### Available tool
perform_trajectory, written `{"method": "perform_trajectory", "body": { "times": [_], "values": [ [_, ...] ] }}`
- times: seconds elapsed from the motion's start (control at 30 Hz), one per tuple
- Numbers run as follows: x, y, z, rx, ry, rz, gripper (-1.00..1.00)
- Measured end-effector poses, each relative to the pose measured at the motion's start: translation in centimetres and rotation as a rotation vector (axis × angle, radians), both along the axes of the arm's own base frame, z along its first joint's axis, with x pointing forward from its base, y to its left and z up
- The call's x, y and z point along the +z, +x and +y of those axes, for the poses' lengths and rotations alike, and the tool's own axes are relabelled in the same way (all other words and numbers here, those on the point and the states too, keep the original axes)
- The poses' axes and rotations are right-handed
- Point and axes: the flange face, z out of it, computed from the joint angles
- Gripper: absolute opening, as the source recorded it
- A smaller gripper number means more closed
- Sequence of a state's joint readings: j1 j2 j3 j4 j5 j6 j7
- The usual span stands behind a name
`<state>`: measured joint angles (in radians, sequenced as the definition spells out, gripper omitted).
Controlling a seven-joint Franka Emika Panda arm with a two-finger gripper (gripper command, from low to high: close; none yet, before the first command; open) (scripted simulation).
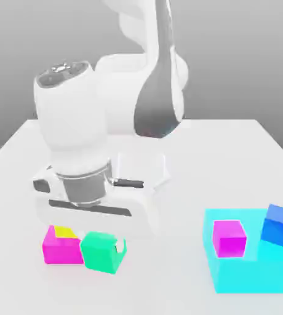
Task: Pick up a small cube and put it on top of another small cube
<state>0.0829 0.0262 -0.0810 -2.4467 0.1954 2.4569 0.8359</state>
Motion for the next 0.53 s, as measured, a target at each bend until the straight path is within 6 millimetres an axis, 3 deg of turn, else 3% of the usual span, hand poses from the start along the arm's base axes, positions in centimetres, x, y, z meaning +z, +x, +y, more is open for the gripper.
{"method": "perform_trajectory", "body": {
  "times": [0.1, 0.27, 0.33, 0.4, 0.43, 0.53],
  "values": [
    [2.0, -1.5, 6.5, 0.127, -0.021, -0.006, -1.0],
    [4.9, -5.4, 14.9, 0.3, -0.092, -0.021, -1.0],
    [3.6, -6.2, 16.3, 0.329, -0.111, -0.026, -1.0],
    [1.0, -6.4, 16.7, 0.338, -0.117, -0.027, -1.0],
    [-0.3, -6.5, 16.7, 0.34, -0.117, -0.027, 1.0],
    [-0.3, -6.5, 16.7, 0.34, -0.117, -0.027, 1.0]
  ]
}}
